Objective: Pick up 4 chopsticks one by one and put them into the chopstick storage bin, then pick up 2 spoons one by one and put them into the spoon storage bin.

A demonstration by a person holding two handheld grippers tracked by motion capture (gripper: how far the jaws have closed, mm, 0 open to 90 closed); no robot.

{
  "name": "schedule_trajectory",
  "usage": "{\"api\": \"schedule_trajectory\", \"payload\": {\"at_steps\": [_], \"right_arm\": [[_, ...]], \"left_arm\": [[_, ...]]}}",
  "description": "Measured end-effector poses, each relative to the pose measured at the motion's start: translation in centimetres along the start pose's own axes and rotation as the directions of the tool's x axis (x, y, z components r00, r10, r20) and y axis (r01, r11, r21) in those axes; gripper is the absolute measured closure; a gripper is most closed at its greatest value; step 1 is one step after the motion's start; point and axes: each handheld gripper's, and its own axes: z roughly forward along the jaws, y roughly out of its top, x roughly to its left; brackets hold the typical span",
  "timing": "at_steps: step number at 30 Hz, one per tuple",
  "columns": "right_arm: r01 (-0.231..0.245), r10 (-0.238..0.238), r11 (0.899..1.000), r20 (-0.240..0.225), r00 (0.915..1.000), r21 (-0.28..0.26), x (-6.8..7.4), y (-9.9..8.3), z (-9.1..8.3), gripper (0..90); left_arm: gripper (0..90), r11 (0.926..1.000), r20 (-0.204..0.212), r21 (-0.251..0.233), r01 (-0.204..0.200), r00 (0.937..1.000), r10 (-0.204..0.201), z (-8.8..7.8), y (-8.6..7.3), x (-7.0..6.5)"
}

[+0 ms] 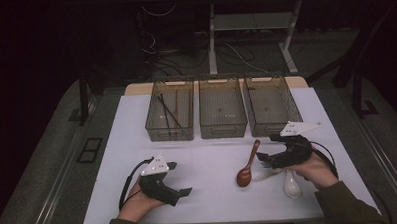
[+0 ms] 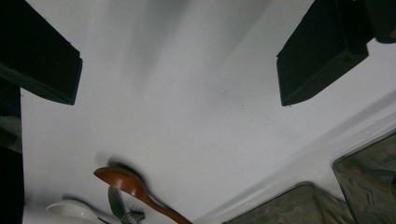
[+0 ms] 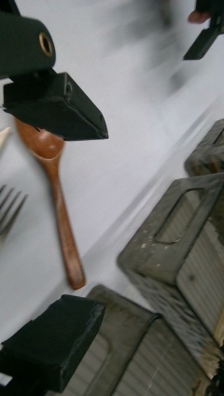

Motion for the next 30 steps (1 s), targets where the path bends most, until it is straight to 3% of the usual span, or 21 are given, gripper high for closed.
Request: {"api": "schedule_trajectory", "payload": {"at_steps": [3, 9, 12, 18, 25, 30], "right_arm": [[-0.010, 0.010, 1.000, -0.003, 0.9999, 0.012, 0.0, -0.6, -0.3, 15.7], [-0.017, 0.017, 1.000, 0.003, 0.9999, 0.006, -0.1, -1.7, -1.1, 27.3], [-0.021, 0.021, 1.000, 0.024, 0.9995, 0.017, -0.3, -2.4, -1.5, 36.7], [-0.033, 0.030, 0.998, 0.053, 0.9981, 0.047, -1.1, -4.0, -2.2, 64.0], [-0.033, 0.022, 0.991, 0.090, 0.9957, 0.127, -1.9, -4.9, -1.9, 88.9], [-0.017, -0.003, 0.981, 0.101, 0.9949, 0.192, -2.4, -5.1, -0.8, 89.4]], "left_arm": [[0.0, 1.0000, 0.001, -0.001, 0.000, 1.0000, 0.000, 0.0, 0.0, 0.0], [0.0, 1.0000, 0.001, -0.001, 0.001, 1.0000, -0.001, 0.0, 0.0, 0.0], [0.0, 1.0000, 0.001, 0.001, 0.000, 1.0000, 0.000, 0.0, 0.0, 0.0], [0.0, 1.0000, 0.000, 0.001, 0.000, 1.0000, 0.000, 0.0, 0.0, -0.1], [0.0, 1.0000, 0.000, 0.003, -0.002, 1.0000, 0.002, 0.1, 0.0, -0.1], [0.0, 1.0000, 0.000, 0.002, 0.002, 1.0000, -0.002, 0.1, 0.0, 0.0]]}}
